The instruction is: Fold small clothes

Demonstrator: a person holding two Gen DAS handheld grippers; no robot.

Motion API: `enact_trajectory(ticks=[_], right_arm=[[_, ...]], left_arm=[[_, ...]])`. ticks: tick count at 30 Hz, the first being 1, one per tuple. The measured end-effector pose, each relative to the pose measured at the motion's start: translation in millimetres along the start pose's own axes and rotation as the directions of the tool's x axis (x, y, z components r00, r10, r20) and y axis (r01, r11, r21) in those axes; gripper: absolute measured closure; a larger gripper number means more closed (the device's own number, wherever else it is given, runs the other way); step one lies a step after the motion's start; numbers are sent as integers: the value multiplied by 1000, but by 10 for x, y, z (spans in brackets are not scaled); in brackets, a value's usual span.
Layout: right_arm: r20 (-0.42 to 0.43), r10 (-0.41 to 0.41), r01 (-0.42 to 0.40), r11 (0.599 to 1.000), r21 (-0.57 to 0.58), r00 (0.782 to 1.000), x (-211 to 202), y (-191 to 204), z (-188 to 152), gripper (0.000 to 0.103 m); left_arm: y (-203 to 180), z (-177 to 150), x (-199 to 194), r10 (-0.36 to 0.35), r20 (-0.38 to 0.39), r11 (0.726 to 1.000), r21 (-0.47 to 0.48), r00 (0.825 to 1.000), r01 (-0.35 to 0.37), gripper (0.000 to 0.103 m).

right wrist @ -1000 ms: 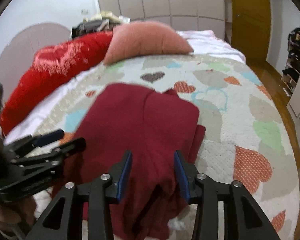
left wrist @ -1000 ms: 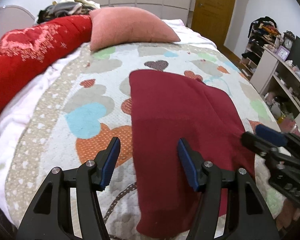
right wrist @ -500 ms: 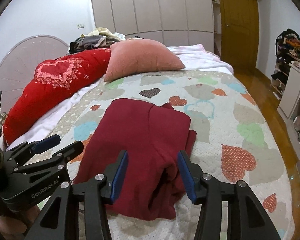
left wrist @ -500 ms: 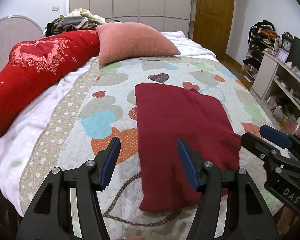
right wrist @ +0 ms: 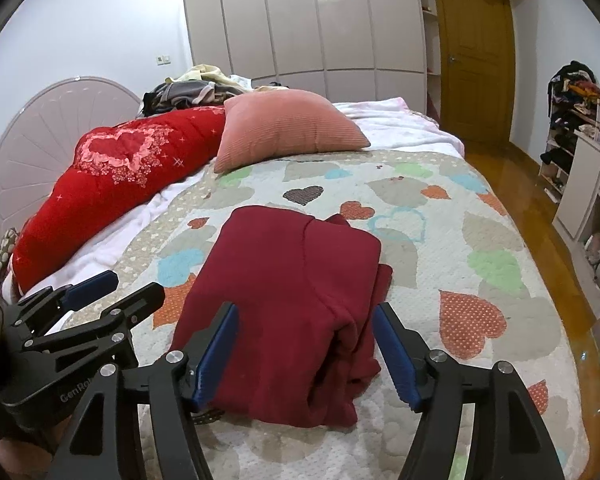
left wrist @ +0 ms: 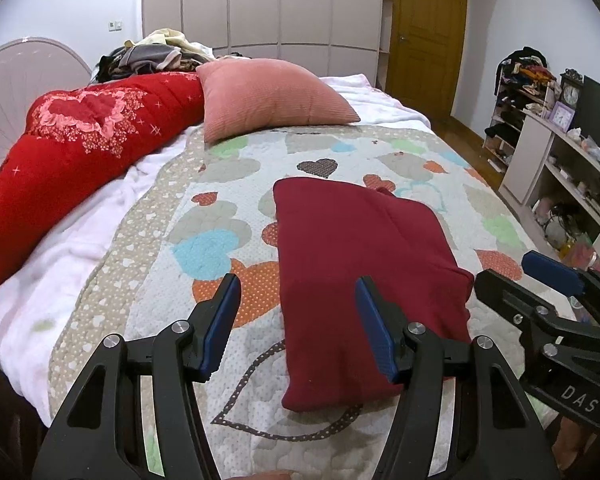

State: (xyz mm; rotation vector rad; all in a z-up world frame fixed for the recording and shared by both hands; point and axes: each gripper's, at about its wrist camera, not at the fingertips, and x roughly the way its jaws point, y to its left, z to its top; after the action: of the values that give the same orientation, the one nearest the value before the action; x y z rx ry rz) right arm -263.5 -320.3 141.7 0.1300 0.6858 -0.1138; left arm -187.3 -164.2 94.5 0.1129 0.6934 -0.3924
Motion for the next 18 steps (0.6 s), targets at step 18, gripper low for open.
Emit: enact_trajectory(ticks=[18], right_arm=[[-29,-1,1,1000,-9,1000,103,43,-37,36]], left_arm=[[35,-47,87,5,-21,1000,-14,1000,-6,44]])
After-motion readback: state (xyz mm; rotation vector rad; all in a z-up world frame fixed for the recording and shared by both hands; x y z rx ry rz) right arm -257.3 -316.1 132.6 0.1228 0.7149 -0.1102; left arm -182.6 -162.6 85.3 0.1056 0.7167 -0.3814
